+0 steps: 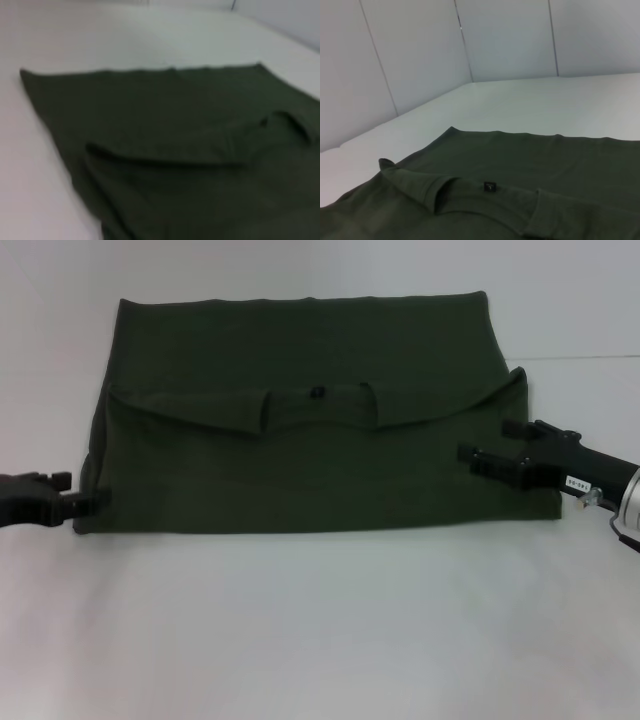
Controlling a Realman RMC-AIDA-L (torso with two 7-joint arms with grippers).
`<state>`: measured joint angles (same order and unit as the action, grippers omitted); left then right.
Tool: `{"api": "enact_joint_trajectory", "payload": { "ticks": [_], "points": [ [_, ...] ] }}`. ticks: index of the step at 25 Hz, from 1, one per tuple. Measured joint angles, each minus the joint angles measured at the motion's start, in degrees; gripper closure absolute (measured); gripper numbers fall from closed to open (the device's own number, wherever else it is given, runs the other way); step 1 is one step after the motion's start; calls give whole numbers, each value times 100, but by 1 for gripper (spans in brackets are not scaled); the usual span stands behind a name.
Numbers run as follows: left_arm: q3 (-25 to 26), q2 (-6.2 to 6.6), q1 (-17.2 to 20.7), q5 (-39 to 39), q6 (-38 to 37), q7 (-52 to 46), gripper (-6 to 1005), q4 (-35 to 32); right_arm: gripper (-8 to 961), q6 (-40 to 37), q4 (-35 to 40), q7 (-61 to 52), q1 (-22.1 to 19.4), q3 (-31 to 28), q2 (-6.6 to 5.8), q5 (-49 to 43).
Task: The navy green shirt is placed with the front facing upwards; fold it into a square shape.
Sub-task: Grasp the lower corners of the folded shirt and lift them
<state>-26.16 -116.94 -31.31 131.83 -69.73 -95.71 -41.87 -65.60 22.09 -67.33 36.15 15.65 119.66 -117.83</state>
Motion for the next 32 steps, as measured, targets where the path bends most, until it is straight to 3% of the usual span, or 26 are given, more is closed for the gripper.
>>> {"api": "enact_joint_trajectory", "payload": {
  "ticks": [9, 32],
  "points": [
    [-39, -12, -160, 559, 284, -196, 321, 123, 38, -89, -55, 41, -22, 9, 11, 6],
    [-319, -52, -311, 728, 889, -287, 469, 419, 56, -283, -52, -8, -142, 4, 13, 0]
  ]
}}
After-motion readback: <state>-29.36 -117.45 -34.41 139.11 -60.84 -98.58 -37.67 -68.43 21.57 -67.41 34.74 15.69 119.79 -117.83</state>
